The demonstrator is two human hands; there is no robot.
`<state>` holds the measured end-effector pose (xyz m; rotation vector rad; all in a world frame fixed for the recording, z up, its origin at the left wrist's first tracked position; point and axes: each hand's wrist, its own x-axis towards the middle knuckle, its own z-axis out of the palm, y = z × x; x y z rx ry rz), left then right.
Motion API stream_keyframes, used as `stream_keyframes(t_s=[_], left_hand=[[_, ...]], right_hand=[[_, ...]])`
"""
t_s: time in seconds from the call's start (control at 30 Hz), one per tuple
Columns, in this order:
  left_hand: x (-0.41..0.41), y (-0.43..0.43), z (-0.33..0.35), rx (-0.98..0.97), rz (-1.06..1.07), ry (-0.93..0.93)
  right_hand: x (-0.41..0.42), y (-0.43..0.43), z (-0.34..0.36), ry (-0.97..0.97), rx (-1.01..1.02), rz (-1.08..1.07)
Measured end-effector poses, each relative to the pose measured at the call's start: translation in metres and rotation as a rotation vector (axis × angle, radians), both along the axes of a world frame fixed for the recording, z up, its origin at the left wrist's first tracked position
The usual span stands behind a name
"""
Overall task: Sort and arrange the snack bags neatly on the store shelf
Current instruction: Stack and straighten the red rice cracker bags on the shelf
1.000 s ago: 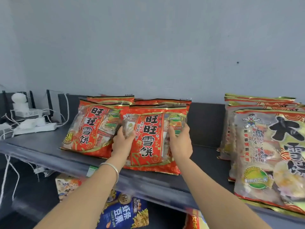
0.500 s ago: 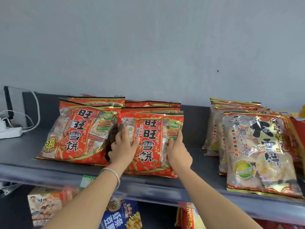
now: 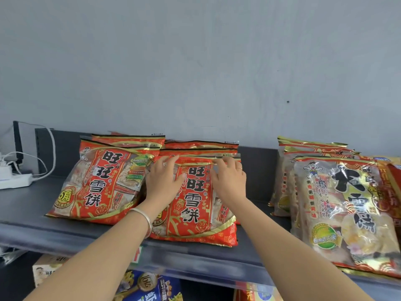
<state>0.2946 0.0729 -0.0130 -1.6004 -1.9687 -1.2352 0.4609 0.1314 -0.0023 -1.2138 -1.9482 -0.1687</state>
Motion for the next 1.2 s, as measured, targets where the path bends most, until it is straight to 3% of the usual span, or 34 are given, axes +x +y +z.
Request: stream_keyframes(t_s=[0.2,0.63,0.83,1.0,1.1,1.2], left_hand=[[-0.001,0.035,0.031,-0.031,-0.113,0.141],[-0.057,0.132,0.085,-0.129,-0.276,0.336],[-0.059,0.164,0.093,-0.182,-0.201,0.408],[-0.061,0.174,0.099,-0.260,-0.164,0.318],[-0.062,0.175,0.100,-0.363,-0.118,0.393],[-0.062,0.177,0.098,-0.399,-0.053,0.465]], right_hand=[[-0.016,0.027,0.032,-0.104,-0.007,0.077],[-0.049,0.098,0.081,-0.177,-0.092,-0.043],[-0.058,0.124,0.086,-0.255,-0.139,-0.071],[-0.072,0.136,0.092,-0.337,-0.246,-0.100],[-0.074,0.140,0.097,-0.467,-0.326,-0.101],[-0.070,0.143,0.100,-0.475,-0.323,-0.110]])
